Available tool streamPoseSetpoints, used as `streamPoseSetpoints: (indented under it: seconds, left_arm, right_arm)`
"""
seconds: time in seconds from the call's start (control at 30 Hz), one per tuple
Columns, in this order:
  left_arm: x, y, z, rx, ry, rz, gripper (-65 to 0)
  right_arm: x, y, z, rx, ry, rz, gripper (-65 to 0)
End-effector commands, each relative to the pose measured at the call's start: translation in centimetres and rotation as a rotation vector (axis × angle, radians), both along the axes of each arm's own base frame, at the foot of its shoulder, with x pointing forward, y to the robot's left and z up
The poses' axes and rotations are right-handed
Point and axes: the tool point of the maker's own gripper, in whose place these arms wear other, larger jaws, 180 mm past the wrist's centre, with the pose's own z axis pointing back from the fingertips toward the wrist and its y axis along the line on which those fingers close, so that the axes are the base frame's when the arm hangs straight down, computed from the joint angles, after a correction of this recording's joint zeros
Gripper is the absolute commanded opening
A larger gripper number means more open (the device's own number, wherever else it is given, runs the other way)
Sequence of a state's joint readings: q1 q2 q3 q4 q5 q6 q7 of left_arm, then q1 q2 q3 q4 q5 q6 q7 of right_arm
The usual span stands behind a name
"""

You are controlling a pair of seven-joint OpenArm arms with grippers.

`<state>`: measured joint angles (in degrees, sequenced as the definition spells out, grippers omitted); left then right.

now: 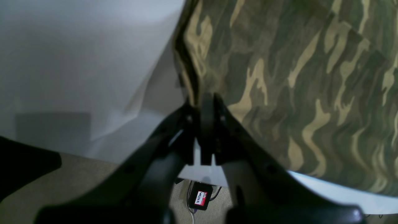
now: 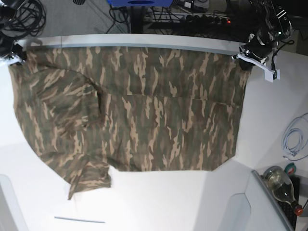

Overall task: Layout the t-shirt on the table in an organized manner, then fold the t-shirt properly
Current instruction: 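Pull the folded edge back toward the collar, unfolding the shirt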

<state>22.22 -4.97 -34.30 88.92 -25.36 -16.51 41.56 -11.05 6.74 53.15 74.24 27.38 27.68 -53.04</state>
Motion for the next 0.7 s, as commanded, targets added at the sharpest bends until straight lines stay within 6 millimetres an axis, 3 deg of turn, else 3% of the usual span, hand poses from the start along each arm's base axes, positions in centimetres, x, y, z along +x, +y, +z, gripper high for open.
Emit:
streamPoseSetpoints:
  seconds: [0.0,0.2,0.27,0.53,0.67]
  left_arm:
    - [0.3,1.0,0.8,0.035,-0.025,0.006,-65.0]
    - [0.2,1.1,0.8,0.036,-0.023,0.007,-65.0]
    - [0.2,1.0,0.8,0.036,-0.022,0.007,-65.0]
    - [-1.0,1.2,0.6,0.035,-0.003,0.013,-65.0]
    - [-1.1,1.2,0.6,0.035,0.0,0.014,-35.2]
  right_arm:
    - [1.1,-1.6,1.3,-0.048,-0.045,-0.003,-65.0]
    - [0.7,-1.8,1.3,-0.051,-0.041,-0.01,-64.5]
    - [0.6,-1.6,1.1,-0.044,-0.038,-0.013,-61.7]
    - [0.9,-1.2,1.4,-0.046,-0.059,-0.015,-32.4]
    - [1.6,-1.5,3.1,-0.089,-0.11,-0.029,-29.6]
